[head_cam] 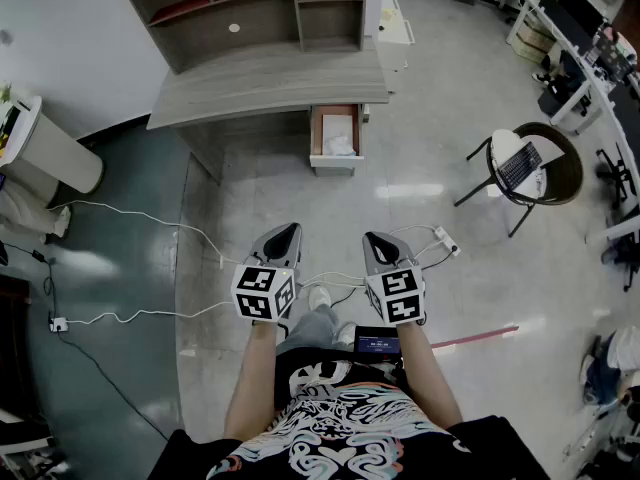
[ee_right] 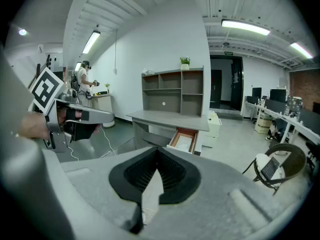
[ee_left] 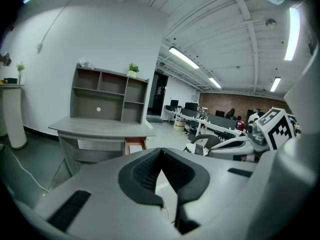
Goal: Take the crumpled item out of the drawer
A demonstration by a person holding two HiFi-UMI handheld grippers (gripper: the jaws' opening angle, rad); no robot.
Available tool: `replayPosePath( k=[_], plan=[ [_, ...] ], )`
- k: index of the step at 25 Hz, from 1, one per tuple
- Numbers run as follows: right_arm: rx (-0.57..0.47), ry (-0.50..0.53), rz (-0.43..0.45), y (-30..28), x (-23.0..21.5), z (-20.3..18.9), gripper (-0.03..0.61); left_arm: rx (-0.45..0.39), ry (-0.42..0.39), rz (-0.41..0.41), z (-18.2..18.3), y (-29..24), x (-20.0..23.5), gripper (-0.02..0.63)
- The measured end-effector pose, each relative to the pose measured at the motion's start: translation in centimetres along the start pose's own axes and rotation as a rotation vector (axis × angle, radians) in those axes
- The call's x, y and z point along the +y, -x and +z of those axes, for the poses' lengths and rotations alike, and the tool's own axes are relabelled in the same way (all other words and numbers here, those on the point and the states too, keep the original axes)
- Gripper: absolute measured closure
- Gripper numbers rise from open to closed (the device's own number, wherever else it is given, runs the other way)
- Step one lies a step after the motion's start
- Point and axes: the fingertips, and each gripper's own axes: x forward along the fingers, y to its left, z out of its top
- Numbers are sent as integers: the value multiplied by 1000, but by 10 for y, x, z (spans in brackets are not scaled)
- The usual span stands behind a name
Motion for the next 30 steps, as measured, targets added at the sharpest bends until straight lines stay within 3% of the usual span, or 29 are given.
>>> replayPosePath(
  k=[5,17,24,30],
  plan=[
    [-15,0,0,7,2,1,574,-32,-8,35,5,10,3,609],
    [-57,-28,42,12,-1,8,574,-46,8,29,13,17,-8,609],
    [-46,-19,59,-11,-12,12,574,-43,15,24,20,-15,7,609],
    [-34,-22,68,-65,-49,31,572,-31,21,5,36,-78,34,609]
  ],
)
